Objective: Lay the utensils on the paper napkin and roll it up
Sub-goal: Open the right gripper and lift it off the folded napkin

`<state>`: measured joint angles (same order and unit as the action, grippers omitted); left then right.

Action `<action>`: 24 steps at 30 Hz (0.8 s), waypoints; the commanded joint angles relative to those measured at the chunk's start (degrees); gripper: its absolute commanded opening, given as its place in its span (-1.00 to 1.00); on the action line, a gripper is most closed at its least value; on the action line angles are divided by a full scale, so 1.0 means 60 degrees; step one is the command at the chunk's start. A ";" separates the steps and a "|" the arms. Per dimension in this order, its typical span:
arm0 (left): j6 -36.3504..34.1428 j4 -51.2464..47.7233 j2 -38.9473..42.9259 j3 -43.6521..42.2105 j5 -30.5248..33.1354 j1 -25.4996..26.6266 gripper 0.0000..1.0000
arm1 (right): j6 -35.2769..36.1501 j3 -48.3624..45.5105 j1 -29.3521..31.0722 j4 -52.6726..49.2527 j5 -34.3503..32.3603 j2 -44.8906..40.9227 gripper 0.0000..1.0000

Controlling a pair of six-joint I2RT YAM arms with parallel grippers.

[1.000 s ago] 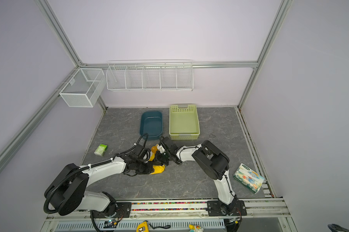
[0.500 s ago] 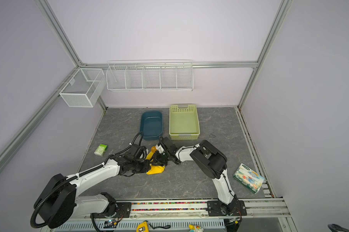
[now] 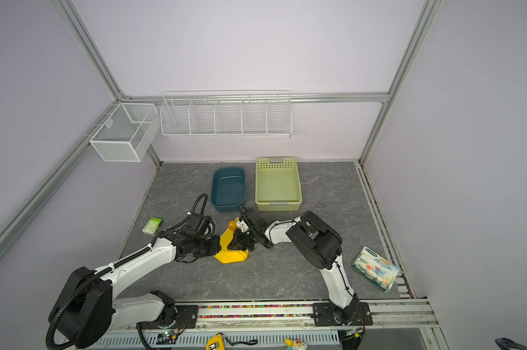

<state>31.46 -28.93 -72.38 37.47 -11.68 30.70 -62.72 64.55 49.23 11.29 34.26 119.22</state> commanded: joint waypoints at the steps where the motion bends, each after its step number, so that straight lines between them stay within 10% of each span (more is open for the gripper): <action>1: 0.0128 0.0241 -0.0272 0.0416 -0.0456 -0.0048 -1.00 | -0.0063 -0.0022 0.0036 -0.0254 -0.0100 0.0286 -0.85; 24: 0.0048 0.0293 -0.2170 0.0159 -0.0637 -0.0048 -1.00 | 0.0463 0.0022 0.0057 -0.0740 -0.0420 -0.0411 -0.80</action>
<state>31.90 -26.30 -84.44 39.68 -16.91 30.59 -61.71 64.58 49.23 10.85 33.95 119.24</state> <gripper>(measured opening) 0.047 0.090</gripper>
